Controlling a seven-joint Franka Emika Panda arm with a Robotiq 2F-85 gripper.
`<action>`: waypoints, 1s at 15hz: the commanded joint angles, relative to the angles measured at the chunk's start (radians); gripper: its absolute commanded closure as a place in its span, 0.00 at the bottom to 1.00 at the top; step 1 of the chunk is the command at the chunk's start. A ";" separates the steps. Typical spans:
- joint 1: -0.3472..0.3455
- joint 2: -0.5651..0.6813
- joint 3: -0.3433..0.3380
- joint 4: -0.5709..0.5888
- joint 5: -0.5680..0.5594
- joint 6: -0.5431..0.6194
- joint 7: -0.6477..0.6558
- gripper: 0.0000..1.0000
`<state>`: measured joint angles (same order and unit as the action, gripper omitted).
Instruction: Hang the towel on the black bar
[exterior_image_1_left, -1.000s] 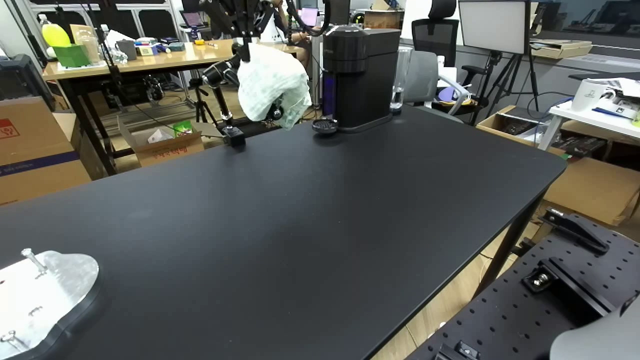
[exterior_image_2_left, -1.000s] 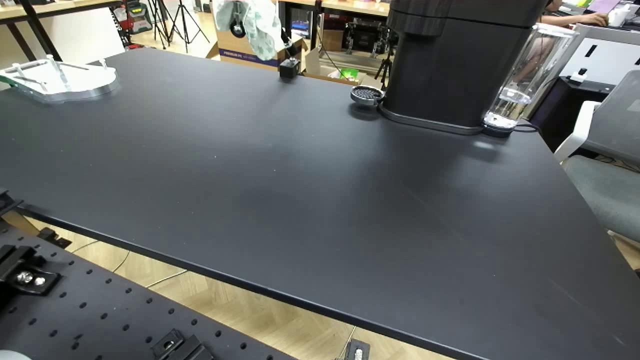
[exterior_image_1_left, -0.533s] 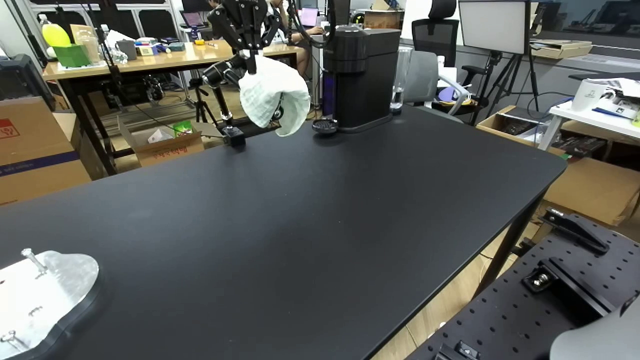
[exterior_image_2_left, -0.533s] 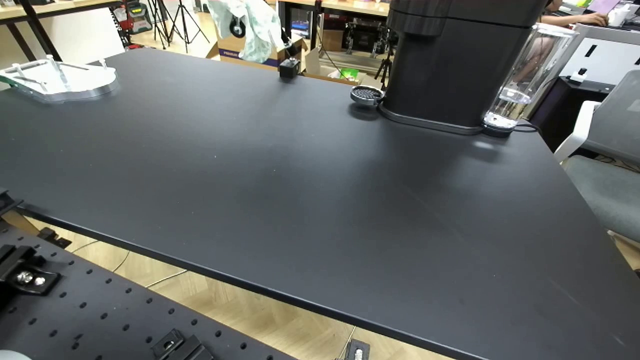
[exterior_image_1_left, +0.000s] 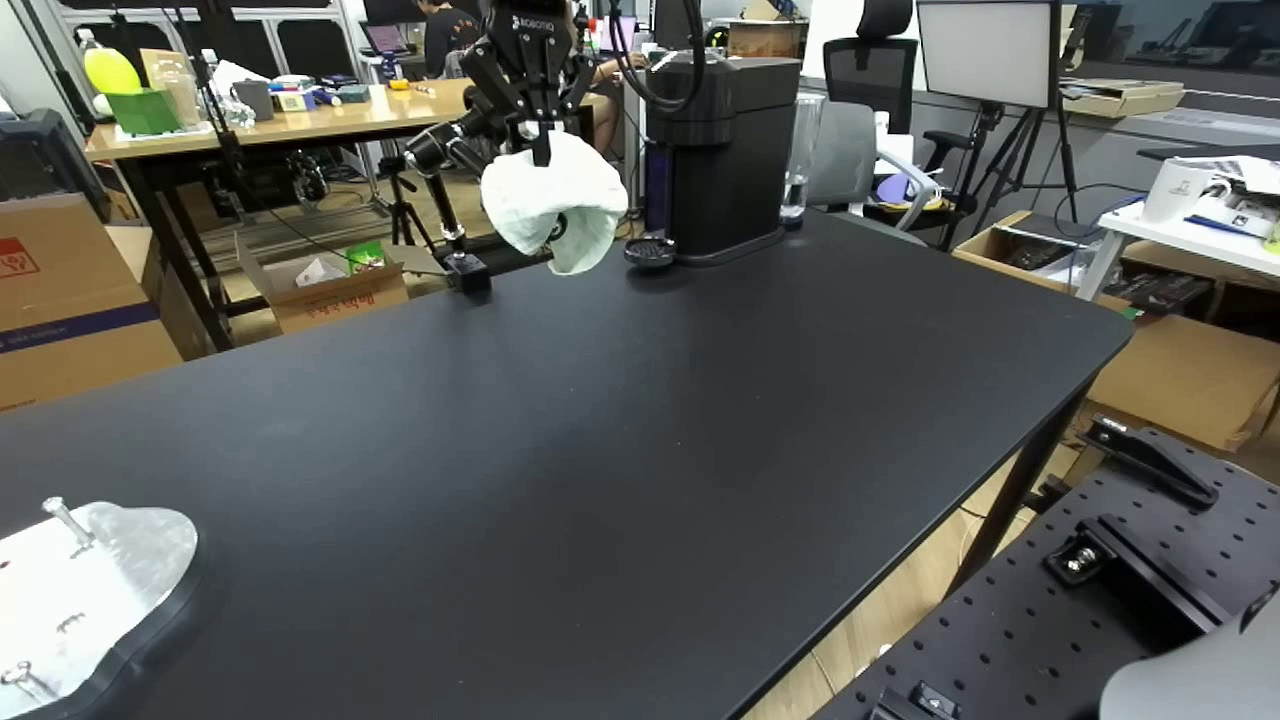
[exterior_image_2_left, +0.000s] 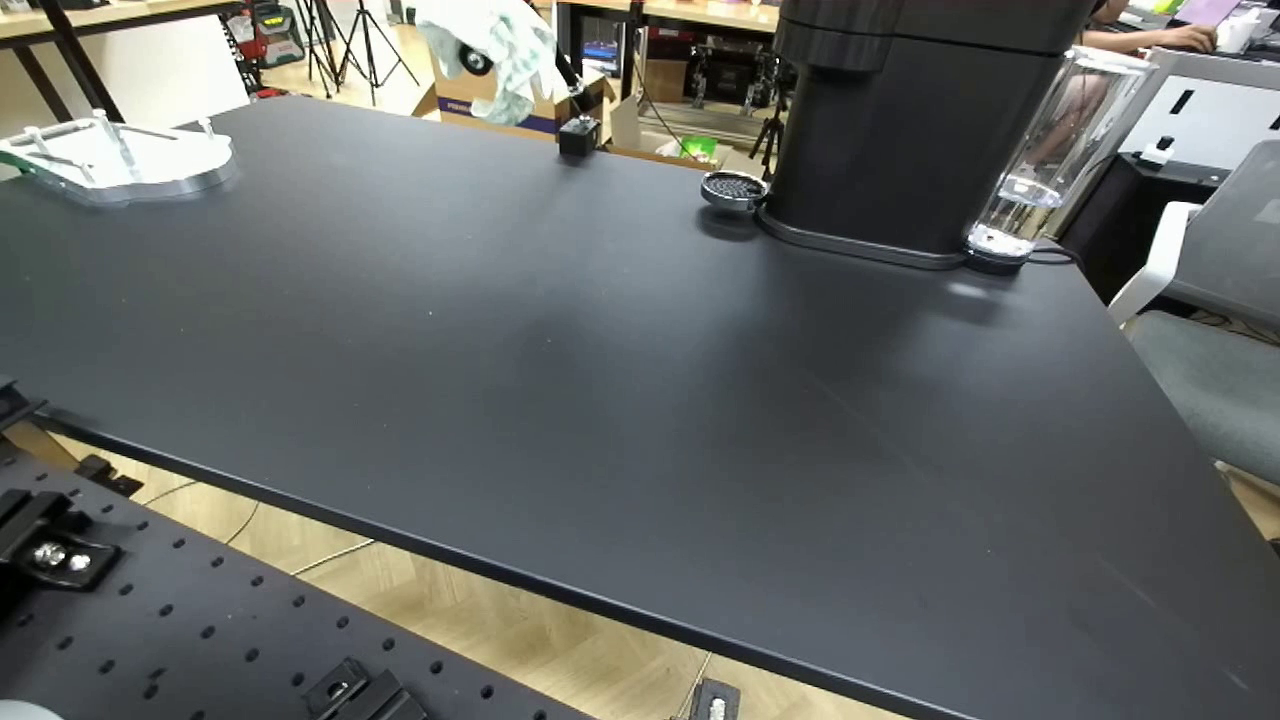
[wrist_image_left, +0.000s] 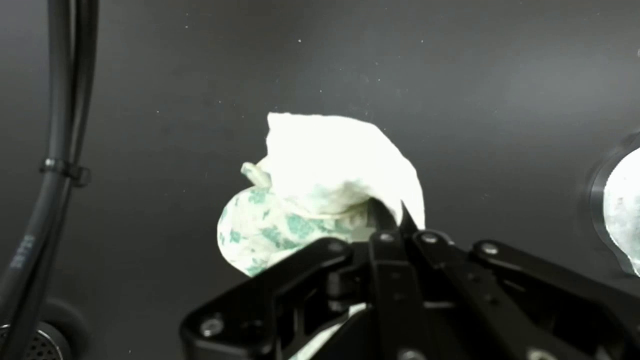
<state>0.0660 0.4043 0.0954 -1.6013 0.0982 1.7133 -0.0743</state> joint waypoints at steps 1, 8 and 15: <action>-0.007 -0.011 0.001 -0.031 0.019 -0.007 -0.031 1.00; -0.003 -0.011 0.006 -0.065 0.015 0.000 -0.073 1.00; -0.012 -0.031 -0.009 -0.093 0.003 0.023 -0.070 0.46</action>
<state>0.0647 0.4064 0.0945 -1.6683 0.1003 1.7214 -0.1422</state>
